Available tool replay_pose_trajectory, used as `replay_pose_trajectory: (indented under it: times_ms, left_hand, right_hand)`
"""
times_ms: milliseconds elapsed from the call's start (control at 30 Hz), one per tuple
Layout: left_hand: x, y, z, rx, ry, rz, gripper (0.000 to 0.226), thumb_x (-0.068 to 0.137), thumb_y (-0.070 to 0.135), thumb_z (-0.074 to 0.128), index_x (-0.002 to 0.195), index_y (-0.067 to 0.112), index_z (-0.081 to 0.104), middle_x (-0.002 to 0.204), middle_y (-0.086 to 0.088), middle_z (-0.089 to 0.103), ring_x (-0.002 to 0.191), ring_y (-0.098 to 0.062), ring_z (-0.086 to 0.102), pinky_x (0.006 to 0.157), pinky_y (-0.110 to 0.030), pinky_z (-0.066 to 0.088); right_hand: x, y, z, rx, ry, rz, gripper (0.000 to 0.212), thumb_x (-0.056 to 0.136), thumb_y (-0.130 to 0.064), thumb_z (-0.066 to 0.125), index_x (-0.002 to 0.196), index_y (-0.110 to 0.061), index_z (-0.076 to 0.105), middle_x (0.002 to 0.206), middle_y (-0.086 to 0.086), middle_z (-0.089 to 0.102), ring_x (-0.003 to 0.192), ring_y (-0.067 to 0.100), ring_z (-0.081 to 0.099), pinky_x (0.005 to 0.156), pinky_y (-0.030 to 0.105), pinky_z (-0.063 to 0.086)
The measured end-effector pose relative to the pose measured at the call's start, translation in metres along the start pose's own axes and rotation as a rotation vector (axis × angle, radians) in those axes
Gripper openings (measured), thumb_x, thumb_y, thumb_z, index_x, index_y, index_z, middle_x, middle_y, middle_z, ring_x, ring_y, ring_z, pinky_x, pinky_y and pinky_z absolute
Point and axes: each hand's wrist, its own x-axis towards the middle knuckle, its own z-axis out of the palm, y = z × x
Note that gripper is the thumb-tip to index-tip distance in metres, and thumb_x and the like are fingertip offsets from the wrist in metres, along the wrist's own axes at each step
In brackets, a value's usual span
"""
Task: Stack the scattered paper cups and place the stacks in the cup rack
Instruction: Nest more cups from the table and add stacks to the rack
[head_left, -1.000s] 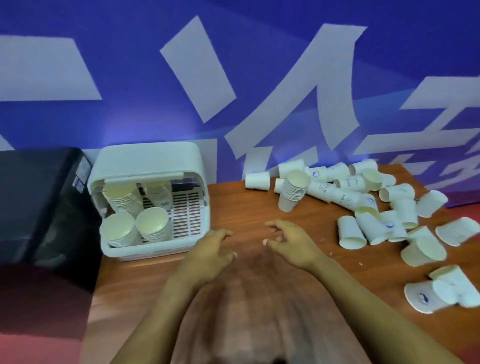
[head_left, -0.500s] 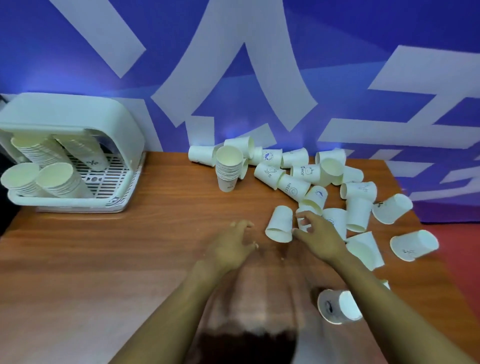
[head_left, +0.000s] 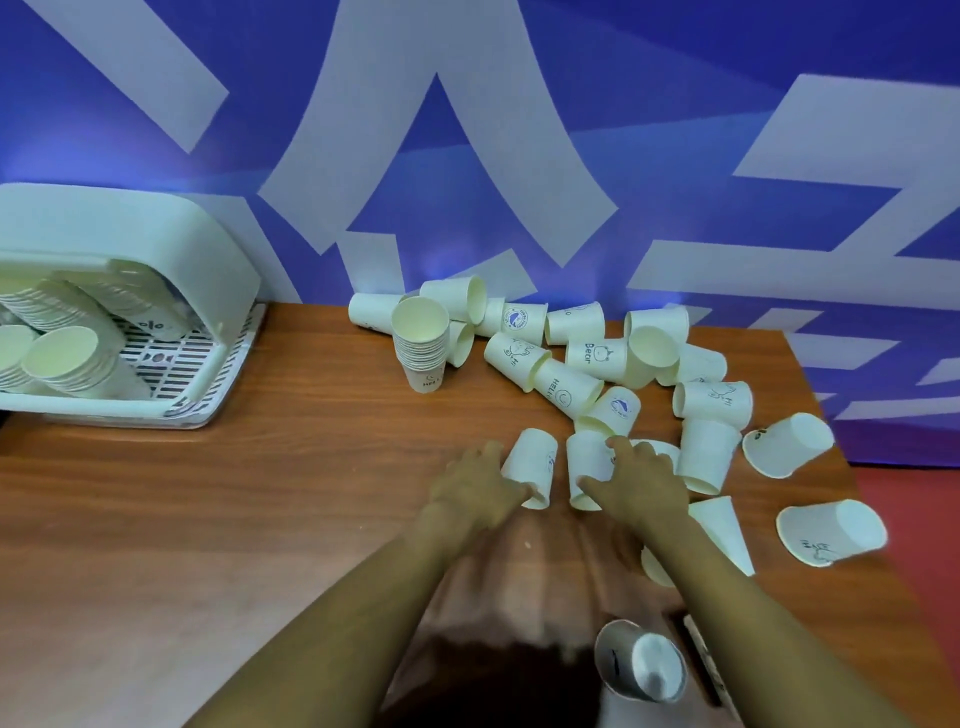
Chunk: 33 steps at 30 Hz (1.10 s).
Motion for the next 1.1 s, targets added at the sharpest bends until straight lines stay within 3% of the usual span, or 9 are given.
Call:
replay_pose_trajectory:
  times_ms: [167,433,600,700,833,1000,1100]
  left_hand:
    - [0.022,0.010,0.018,0.061,-0.046,-0.063,0.080,0.079,0.063,0.056,0.141,0.019,0.031,0.140,-0.008,0.044,0.126,-0.029,0.043,0.103,-0.044,0.038]
    - [0.034,0.018,0.026,0.147,-0.079,-0.035,0.064,0.088,0.052,0.051,0.138,0.018,0.029,0.136,-0.011,0.048,0.121,-0.031,0.049,0.100,-0.040,0.039]
    - [0.030,0.013,0.021,0.003,-0.052,0.002,0.065,0.085,0.045,0.059,0.138,0.020,0.032,0.135,-0.008,0.046,0.119,-0.028,0.049,0.097,-0.037,0.041]
    - [0.021,0.007,0.003,-0.076,0.018,0.029,0.066,0.082,0.041,0.065,0.137,0.020,0.035,0.135,-0.007,0.042,0.117,-0.024,0.047,0.089,-0.031,0.038]
    - [-0.003,-0.006,-0.031,-0.156,0.136,0.038,0.058,0.080,0.036,0.070,0.129,0.019,0.042,0.120,-0.004,0.039,0.099,-0.020,0.048,0.078,-0.025,0.037]
    - [-0.044,-0.036,-0.067,-0.252,0.341,0.054,0.066,0.075,0.035,0.076,0.128,0.018,0.041,0.120,-0.003,0.040,0.103,-0.017,0.043,0.082,-0.026,0.035]
    - [-0.062,-0.054,-0.090,-0.308,0.442,0.056,0.067,0.071,0.036,0.080,0.125,0.018,0.044,0.124,-0.002,0.047,0.108,-0.016,0.045,0.086,-0.029,0.039]
  right_hand:
    - [0.008,0.003,0.007,0.002,-0.062,0.005,0.075,0.082,-0.058,0.056,0.141,-0.021,0.028,0.131,0.008,0.047,0.121,0.030,0.044,0.090,0.039,0.041]
    - [0.020,0.006,0.017,0.092,-0.128,0.070,0.087,0.076,-0.058,0.061,0.146,-0.027,0.018,0.129,0.007,0.052,0.119,0.028,0.050,0.089,0.037,0.043]
    - [0.014,0.006,0.012,0.174,-0.113,0.059,0.085,0.074,-0.055,0.063,0.144,-0.029,0.022,0.123,0.006,0.052,0.114,0.027,0.053,0.086,0.038,0.046]
    - [0.008,0.005,0.003,0.214,-0.094,0.008,0.085,0.073,-0.056,0.065,0.143,-0.029,0.024,0.126,0.006,0.051,0.113,0.026,0.053,0.088,0.039,0.046]
    - [-0.003,-0.009,-0.011,0.344,-0.019,-0.065,0.079,0.075,-0.047,0.068,0.142,-0.030,0.030,0.132,0.006,0.042,0.118,0.025,0.049,0.090,0.037,0.041]
    - [-0.017,-0.042,-0.021,0.443,0.021,-0.167,0.079,0.074,-0.037,0.068,0.142,-0.030,0.029,0.131,0.006,0.038,0.121,0.026,0.045,0.094,0.038,0.042]
    - [-0.028,-0.063,-0.021,0.472,0.089,-0.228,0.076,0.072,-0.034,0.070,0.138,-0.025,0.034,0.129,0.004,0.043,0.119,0.022,0.046,0.085,0.030,0.038]
